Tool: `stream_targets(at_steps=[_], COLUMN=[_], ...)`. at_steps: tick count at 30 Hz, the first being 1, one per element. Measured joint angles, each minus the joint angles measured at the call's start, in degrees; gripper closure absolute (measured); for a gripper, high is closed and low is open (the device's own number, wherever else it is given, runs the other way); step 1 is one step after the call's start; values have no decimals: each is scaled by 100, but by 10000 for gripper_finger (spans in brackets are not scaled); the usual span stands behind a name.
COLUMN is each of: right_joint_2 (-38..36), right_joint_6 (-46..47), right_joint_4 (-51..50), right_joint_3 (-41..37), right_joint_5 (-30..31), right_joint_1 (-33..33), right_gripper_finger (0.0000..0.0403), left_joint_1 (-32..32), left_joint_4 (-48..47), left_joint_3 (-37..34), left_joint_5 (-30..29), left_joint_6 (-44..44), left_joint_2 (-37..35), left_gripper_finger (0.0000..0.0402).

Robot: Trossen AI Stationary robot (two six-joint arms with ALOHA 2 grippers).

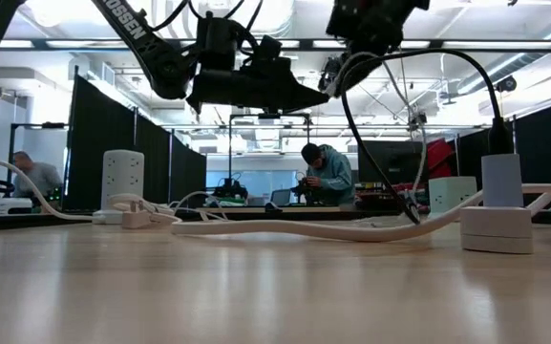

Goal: Insert USB
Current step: Insert the white charger cable into the green outlet extension

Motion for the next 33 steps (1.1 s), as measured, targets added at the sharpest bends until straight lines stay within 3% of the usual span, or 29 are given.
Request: stream_targets(at_steps=[10,24,33], right_joint_2=[229,390,368], right_joint_6=[8,-173,-170], right_joint_4=[-159,-197,-150], right_joint_3=[222,225,223], right_joint_5=[-8,4,18], right_joint_1=[74,238,236], right_gripper_finger=[302,289,333], left_joint_1=[0,9,8], left_joint_4=[-242,-268,-326], left_joint_3=[0,0,0], left_joint_5=[-130,-178,-174], left_joint_6=[15,9,-4], left_joint_2=[7,15,17], left_gripper_finger=[400,400,400])
